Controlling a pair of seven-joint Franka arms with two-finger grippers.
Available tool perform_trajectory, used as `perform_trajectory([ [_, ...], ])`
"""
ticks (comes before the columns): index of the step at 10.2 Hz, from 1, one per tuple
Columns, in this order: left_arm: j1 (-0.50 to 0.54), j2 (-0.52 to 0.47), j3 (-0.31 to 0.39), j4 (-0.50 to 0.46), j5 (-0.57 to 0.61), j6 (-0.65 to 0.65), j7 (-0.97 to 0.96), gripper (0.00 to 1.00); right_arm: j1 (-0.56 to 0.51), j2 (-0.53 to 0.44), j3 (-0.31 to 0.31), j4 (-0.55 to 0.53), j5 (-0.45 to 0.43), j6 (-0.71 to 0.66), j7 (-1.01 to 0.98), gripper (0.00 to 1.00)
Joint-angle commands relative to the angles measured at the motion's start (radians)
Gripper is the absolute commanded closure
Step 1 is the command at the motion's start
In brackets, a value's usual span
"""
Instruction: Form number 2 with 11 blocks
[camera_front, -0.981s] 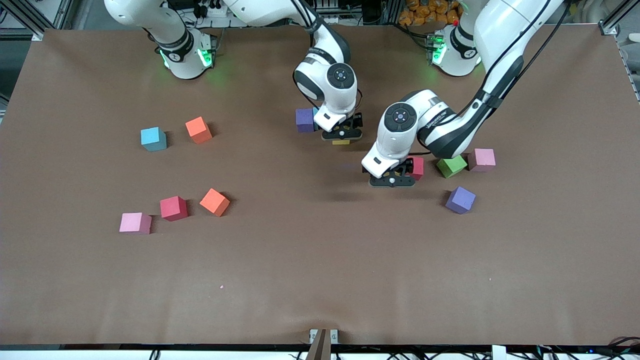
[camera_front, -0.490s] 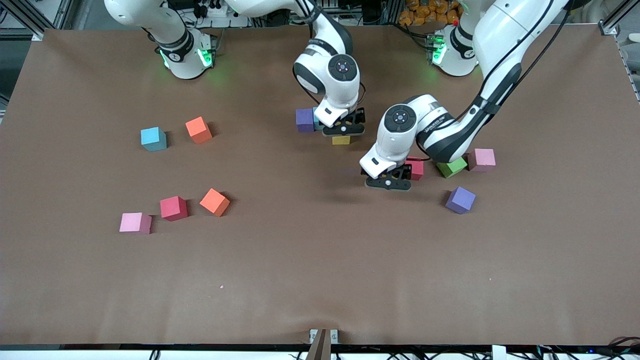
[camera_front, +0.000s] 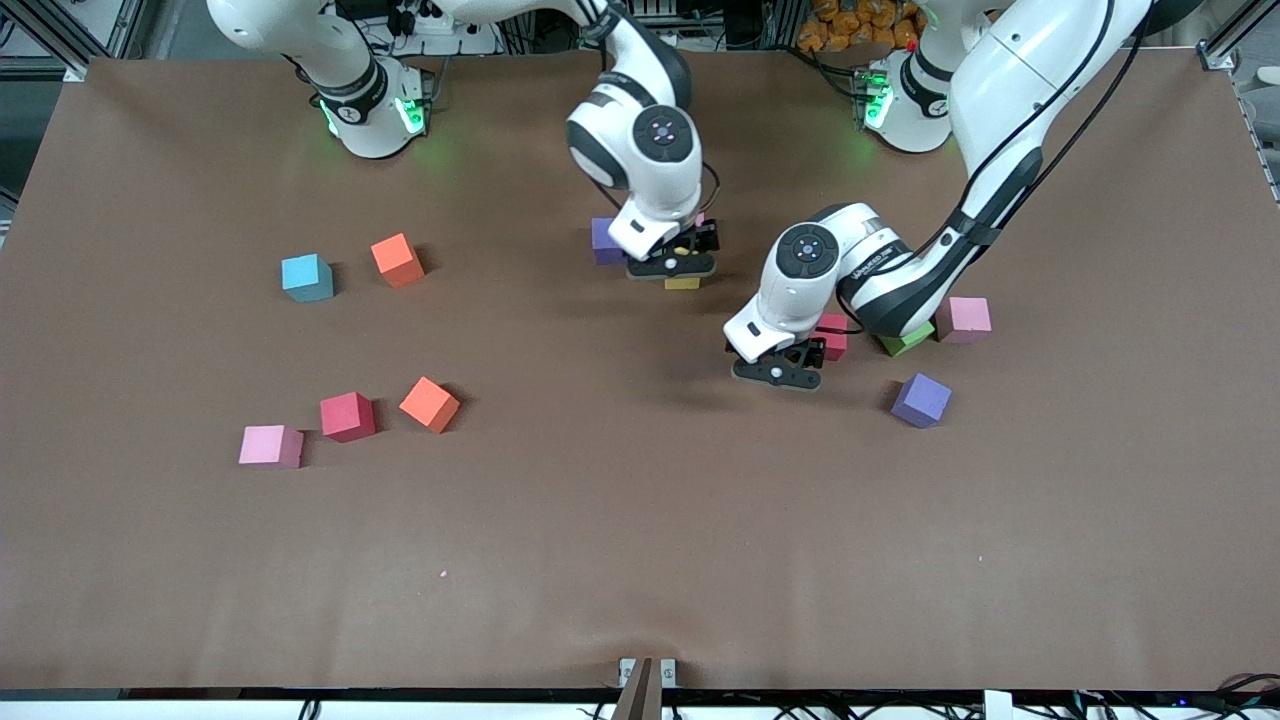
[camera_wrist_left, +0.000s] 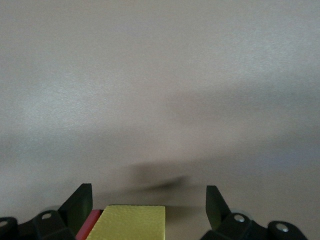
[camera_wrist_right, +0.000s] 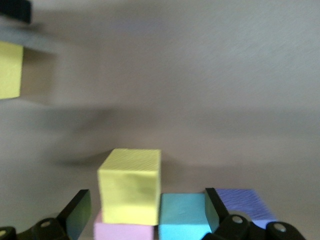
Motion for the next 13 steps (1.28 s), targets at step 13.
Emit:
perform_trajectory([
  [13, 0.116, -0.017, -0.080, -0.078, 0.012, 0.014, 0.007, 0.00, -0.550, -0.213, -0.029, -0.141, -0.085, -0.071, -0.907, 0.00],
])
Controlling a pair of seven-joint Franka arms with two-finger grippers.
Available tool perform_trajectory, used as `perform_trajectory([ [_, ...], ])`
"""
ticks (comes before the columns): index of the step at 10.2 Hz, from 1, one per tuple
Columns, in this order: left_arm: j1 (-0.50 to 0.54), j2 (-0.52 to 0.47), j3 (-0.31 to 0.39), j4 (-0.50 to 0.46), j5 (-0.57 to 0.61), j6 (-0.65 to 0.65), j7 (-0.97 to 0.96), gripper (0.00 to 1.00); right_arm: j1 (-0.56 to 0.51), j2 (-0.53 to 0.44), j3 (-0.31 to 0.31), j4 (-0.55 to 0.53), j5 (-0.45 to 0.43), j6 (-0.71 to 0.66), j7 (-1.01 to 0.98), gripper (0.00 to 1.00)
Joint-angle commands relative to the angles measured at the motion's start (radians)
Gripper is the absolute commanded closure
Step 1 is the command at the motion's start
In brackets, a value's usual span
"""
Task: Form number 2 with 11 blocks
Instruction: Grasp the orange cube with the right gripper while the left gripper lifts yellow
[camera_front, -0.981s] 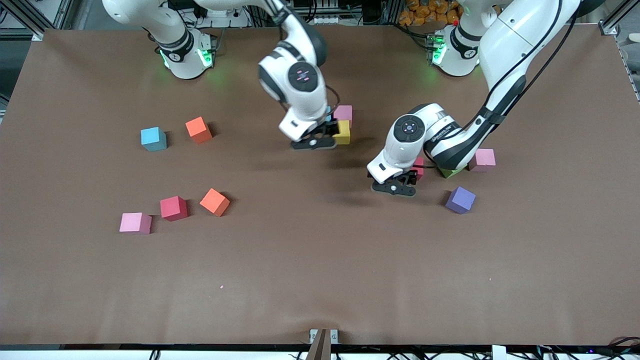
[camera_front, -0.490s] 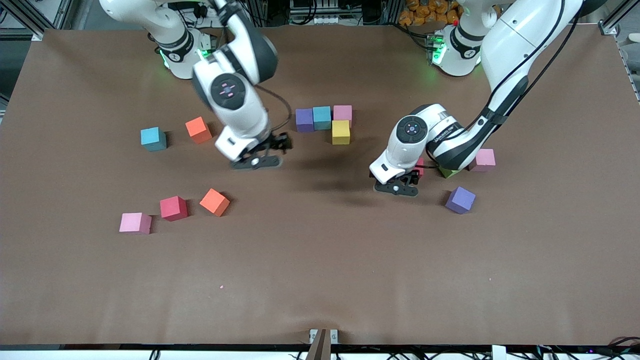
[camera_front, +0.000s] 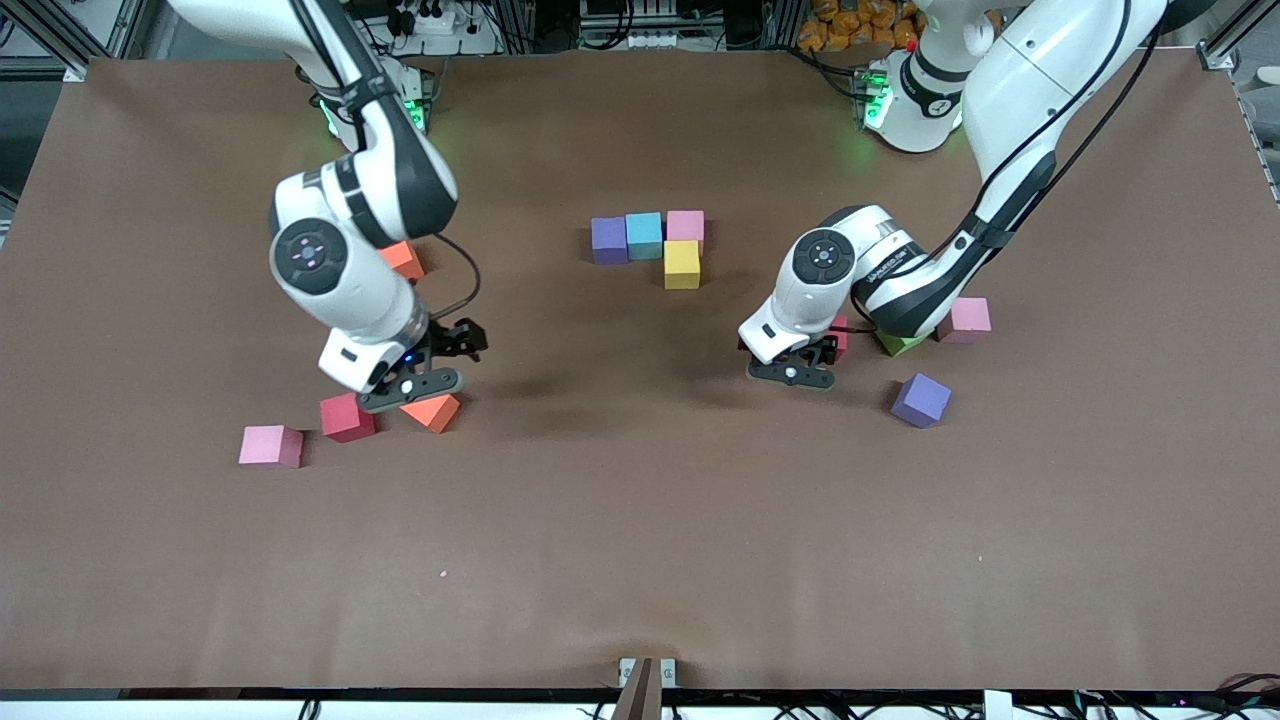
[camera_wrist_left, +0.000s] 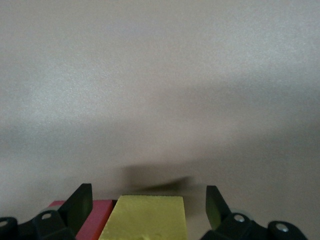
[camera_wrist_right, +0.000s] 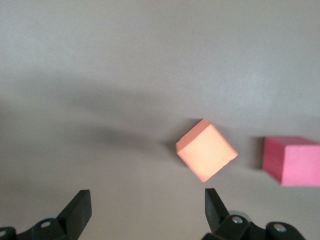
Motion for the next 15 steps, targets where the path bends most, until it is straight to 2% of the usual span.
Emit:
perform_trajectory([
  [1, 0.063, -0.017, -0.060, -0.043, 0.011, 0.011, 0.004, 0.00, -0.021, 0.037, 0.017, 0.003, -0.011, 0.041, -0.172, 0.00],
  [2, 0.067, -0.017, -0.062, -0.049, 0.011, 0.009, 0.004, 0.00, -0.020, 0.063, 0.017, 0.003, -0.020, 0.068, -0.223, 0.00],
  [4, 0.067, -0.020, -0.063, -0.053, 0.011, 0.009, -0.002, 0.00, -0.018, 0.092, 0.018, -0.004, -0.135, 0.087, -0.269, 0.00],
  [5, 0.067, -0.020, -0.065, -0.061, 0.011, 0.009, -0.006, 0.00, -0.021, 0.097, 0.018, -0.007, -0.148, 0.087, -0.325, 0.00],
  [7, 0.067, -0.022, -0.065, -0.066, 0.011, 0.008, -0.007, 0.00, -0.053, 0.105, 0.018, -0.021, -0.148, 0.098, -0.436, 0.00],
  [9, 0.067, -0.023, -0.065, -0.081, 0.011, 0.008, -0.009, 0.00, -0.060, 0.148, 0.018, -0.056, -0.146, 0.177, -0.508, 0.00],
  [10, 0.067, -0.033, -0.065, -0.093, 0.010, 0.006, -0.009, 0.00, -0.058, 0.140, 0.020, -0.105, -0.146, 0.234, -0.512, 0.00],
  [13, 0.067, -0.039, -0.066, -0.096, 0.008, 0.001, -0.010, 0.00, -0.063, 0.120, 0.023, -0.142, -0.146, 0.252, -0.599, 0.00],
  [15, 0.067, -0.045, -0.075, -0.099, 0.008, -0.003, -0.030, 0.00, -0.076, 0.128, 0.023, -0.177, -0.145, 0.350, -0.646, 0.00],
])
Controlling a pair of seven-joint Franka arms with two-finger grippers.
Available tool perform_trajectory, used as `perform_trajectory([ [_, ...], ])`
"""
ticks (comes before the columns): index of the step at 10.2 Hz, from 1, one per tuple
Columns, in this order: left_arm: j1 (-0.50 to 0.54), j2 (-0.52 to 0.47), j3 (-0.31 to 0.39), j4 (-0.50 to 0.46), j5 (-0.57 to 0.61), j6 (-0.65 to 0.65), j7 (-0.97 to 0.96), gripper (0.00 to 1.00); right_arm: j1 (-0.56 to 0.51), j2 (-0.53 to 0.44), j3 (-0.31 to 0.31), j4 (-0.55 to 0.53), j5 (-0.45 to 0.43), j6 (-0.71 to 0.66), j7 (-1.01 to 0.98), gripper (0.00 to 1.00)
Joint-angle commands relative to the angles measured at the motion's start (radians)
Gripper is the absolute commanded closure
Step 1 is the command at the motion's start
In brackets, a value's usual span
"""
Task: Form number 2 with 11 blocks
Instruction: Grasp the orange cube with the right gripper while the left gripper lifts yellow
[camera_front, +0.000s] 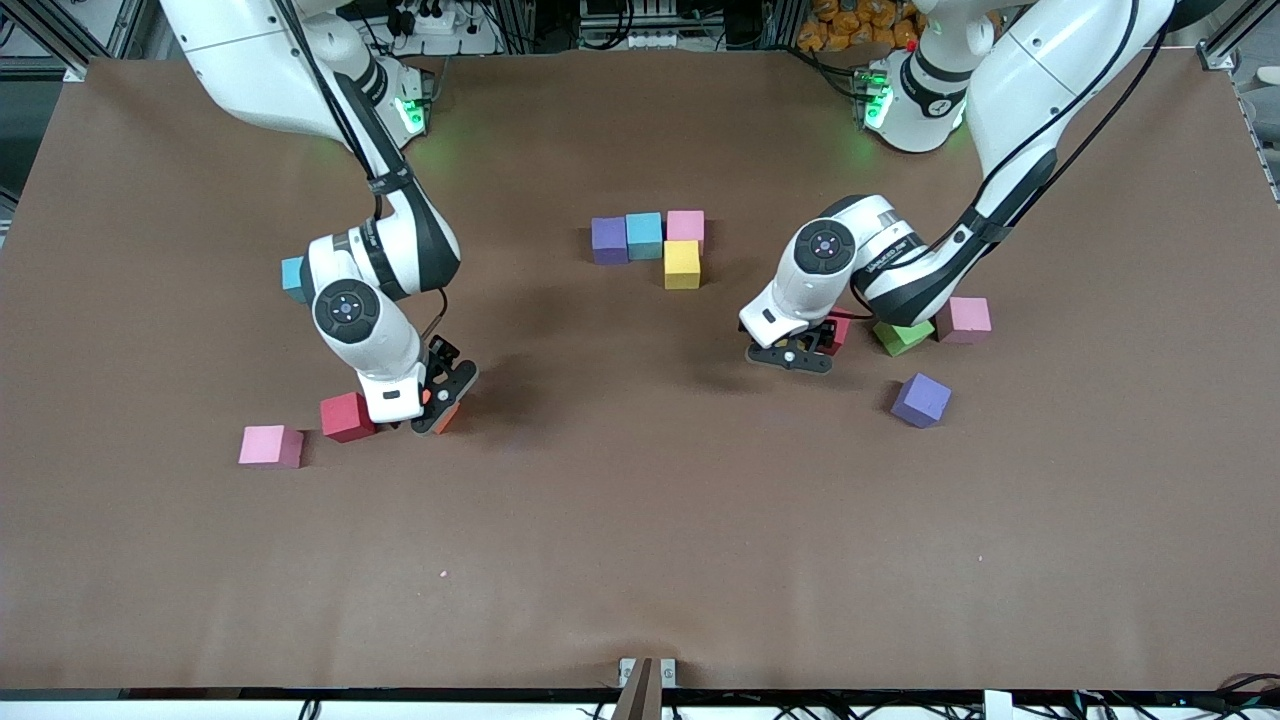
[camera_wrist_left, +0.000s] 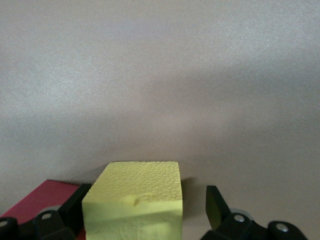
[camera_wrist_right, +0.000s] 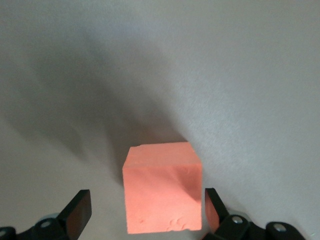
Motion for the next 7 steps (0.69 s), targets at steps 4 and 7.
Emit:
perform_trajectory([
  [4, 0.018, -0.047, -0.032, -0.033, 0.007, -0.005, -0.077, 0.11, -0.041, -0.019, 0.012, -0.086, -0.018, 0.126, -0.070, 0.00],
  [7, 0.019, -0.051, -0.032, -0.044, 0.007, -0.008, -0.075, 0.25, -0.047, -0.008, 0.014, -0.098, -0.015, 0.147, -0.084, 0.00],
])
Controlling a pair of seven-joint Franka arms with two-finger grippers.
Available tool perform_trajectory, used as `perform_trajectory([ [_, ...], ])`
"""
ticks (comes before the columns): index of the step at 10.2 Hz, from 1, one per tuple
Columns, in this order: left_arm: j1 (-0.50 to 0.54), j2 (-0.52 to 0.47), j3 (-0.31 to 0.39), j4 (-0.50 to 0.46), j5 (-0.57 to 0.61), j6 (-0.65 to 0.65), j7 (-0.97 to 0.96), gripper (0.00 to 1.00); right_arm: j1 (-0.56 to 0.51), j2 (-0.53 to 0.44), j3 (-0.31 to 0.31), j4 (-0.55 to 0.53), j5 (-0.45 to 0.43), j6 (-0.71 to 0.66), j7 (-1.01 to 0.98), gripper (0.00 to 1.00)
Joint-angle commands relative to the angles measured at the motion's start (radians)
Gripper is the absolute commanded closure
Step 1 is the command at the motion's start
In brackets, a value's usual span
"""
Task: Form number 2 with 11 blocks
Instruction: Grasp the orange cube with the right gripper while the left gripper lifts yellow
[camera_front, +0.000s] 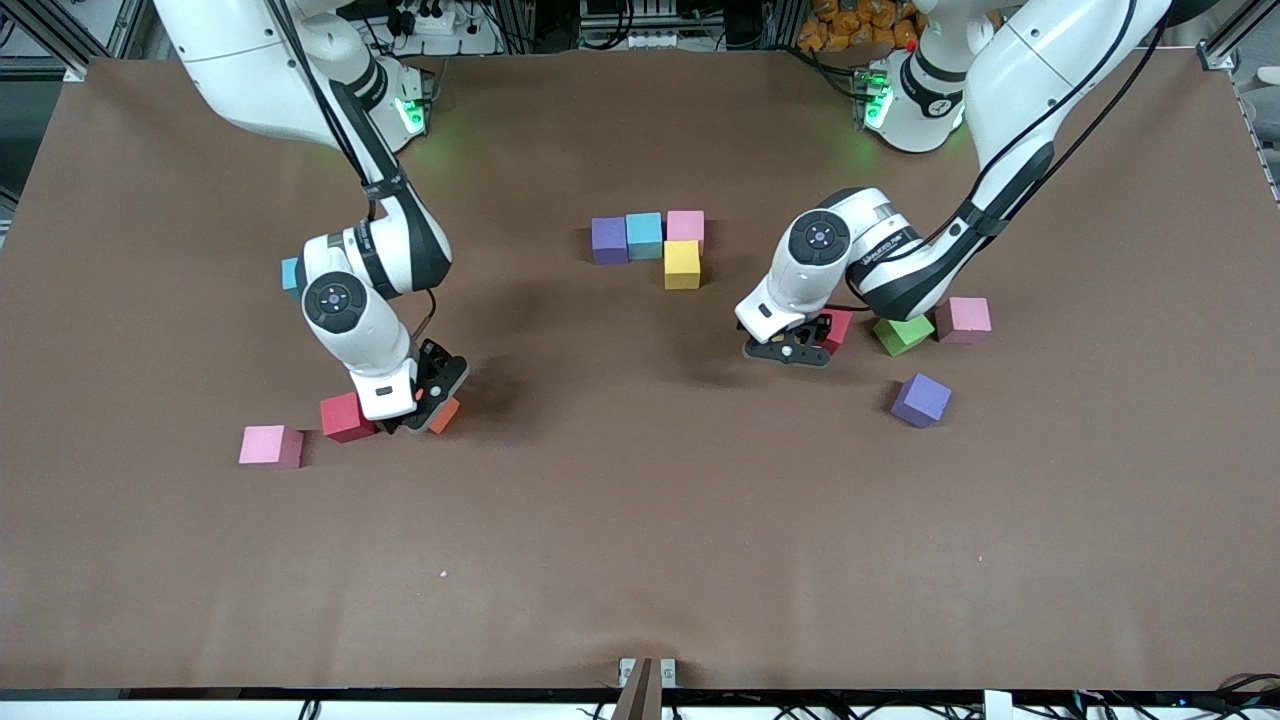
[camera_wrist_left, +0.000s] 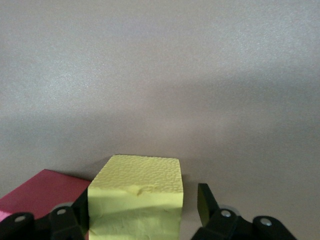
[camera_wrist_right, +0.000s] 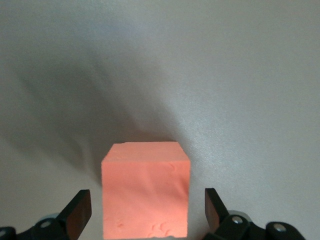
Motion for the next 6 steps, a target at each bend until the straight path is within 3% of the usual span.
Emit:
perform_trajectory([
  [1, 0.034, -0.042, -0.014, -0.038, 0.007, -0.005, -0.015, 0.32, -0.019, -0.005, 0.015, -0.048, -0.013, 0.067, -0.011, 0.00],
  [4, 0.097, -0.048, -0.084, -0.040, 0.007, -0.054, -0.015, 0.61, -0.019, 0.002, 0.015, -0.061, -0.012, 0.098, -0.008, 0.00],
  [6, 0.140, -0.045, -0.136, -0.030, 0.005, -0.062, -0.022, 0.68, -0.017, 0.002, 0.016, -0.061, -0.012, 0.098, 0.001, 0.00],
])
